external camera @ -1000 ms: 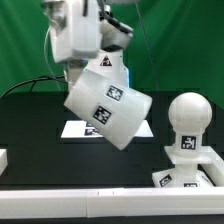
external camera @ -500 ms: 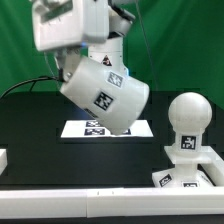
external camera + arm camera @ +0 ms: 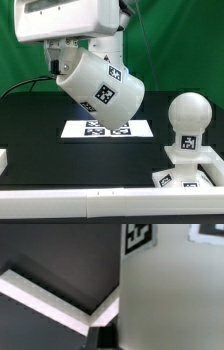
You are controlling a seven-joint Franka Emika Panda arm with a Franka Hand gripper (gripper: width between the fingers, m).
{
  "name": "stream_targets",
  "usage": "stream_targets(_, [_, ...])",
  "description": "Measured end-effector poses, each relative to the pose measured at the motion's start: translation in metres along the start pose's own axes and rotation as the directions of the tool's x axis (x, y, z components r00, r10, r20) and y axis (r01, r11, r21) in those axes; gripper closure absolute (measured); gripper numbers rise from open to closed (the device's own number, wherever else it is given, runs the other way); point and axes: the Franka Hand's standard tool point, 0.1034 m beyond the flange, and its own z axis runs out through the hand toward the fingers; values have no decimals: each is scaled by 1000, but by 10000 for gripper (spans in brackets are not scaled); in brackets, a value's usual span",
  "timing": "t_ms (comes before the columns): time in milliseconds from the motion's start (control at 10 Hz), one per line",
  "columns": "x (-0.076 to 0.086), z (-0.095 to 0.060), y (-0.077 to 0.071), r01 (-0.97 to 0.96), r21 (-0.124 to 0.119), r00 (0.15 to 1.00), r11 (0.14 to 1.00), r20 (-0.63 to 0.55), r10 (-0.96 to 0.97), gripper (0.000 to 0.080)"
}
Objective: Assemble lamp
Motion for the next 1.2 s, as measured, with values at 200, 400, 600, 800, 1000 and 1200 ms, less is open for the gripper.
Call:
stream_targets(200, [0, -2, -8, 81, 6, 996, 997, -39, -81, 758])
stream_targets(400, [-1, -18, -21, 206, 36, 967, 978, -160, -198, 758])
stream_targets(600, [-45, -23, -65, 234, 82, 944, 969, -258, -206, 758])
stream_targets(800, [-59, -14, -70, 211, 134, 931, 968, -329, -157, 758])
stream_targets(1000, [-67, -7, -79, 207, 148, 919, 967, -367, -140, 758])
stream_targets(1200, [-66, -7, -77, 215, 143, 918, 966, -367, -150, 758])
